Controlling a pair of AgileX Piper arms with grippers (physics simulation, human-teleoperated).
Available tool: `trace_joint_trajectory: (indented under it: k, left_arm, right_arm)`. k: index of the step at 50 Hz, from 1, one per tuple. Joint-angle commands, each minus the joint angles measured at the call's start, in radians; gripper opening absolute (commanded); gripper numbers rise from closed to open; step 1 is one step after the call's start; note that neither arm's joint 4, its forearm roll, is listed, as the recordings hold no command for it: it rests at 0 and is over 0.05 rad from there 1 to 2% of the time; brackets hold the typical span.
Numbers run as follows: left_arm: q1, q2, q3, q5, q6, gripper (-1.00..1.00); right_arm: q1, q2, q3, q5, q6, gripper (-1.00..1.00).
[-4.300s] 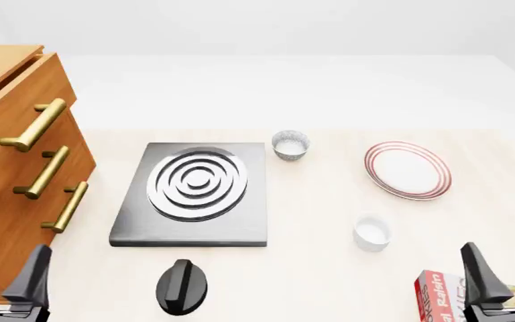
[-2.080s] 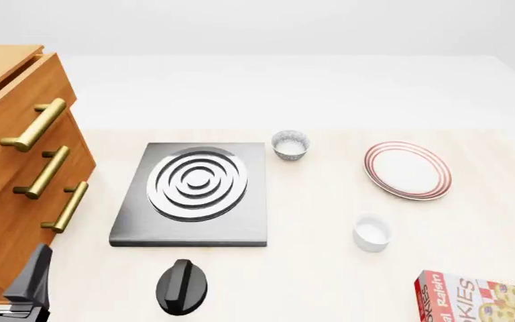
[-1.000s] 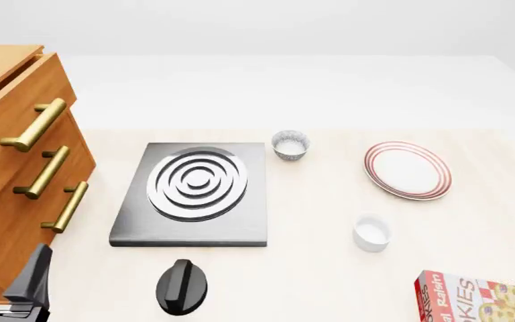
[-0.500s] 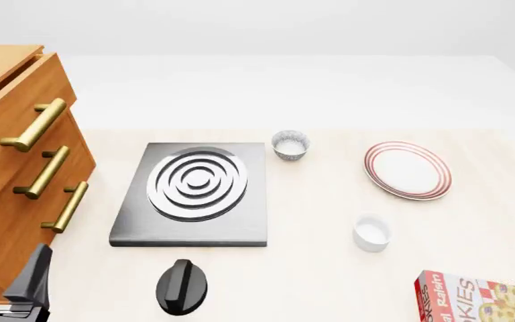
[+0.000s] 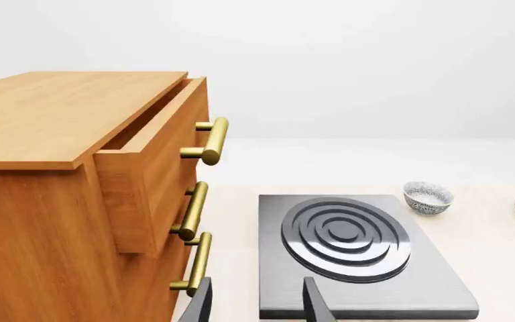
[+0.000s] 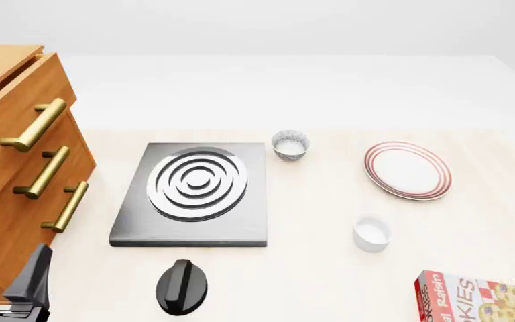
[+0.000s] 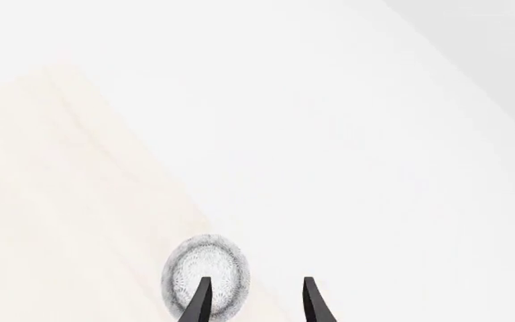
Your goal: Pick the akita bowl next to the cookies box and place it on the plate.
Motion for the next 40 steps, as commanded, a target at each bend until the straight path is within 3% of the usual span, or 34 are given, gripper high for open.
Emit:
trace_joint_trajectory:
  k: [1, 40]
  left_arm:
    - [0.0, 0.0, 0.0, 0.0, 0.0, 1.0]
    - [0.0, 0.0, 0.0, 0.0, 0.0, 1.0]
  right_arm:
    - [0.004, 0.071, -0.027, -0.02, -0.013, 1.0]
    - [0.01, 0.284, 0.0, -0.144, -0.068, 1.0]
